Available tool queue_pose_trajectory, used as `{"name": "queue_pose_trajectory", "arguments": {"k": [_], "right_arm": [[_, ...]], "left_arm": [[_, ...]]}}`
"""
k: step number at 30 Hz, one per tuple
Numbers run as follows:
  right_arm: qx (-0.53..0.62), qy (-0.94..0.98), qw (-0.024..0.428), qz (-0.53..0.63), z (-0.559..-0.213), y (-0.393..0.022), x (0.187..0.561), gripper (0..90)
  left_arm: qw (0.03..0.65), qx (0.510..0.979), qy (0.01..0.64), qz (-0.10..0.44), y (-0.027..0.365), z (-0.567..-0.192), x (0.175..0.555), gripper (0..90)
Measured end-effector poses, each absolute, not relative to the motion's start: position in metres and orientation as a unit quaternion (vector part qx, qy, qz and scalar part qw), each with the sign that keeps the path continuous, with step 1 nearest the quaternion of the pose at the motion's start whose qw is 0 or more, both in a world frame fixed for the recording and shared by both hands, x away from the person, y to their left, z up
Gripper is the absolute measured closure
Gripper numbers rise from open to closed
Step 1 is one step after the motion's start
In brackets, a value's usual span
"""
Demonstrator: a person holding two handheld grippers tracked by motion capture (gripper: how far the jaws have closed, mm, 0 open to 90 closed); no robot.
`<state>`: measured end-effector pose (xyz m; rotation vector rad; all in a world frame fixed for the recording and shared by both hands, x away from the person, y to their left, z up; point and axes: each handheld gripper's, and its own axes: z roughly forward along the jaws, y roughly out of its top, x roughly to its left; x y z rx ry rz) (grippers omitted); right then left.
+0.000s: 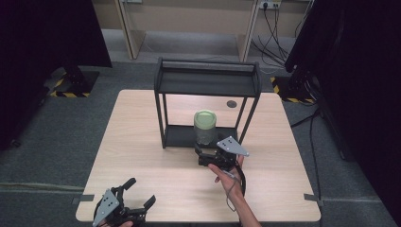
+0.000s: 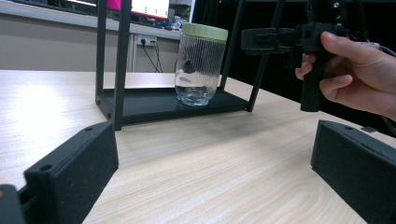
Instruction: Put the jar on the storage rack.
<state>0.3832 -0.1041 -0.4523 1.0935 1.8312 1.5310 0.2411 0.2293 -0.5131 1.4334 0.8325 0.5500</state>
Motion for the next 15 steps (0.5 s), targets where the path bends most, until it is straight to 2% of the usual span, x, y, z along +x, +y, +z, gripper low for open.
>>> {"name": "queue_pose_trajectory", "arguments": {"k": [15], "right_arm": [[0.403, 0.674, 0.241, 0.57, -0.46, -0.106, 0.371, 1.6]], "left_arm": [[0.642, 0.629, 0.365, 0.242, 0.229, -0.513, 0.241, 0.1]]}}
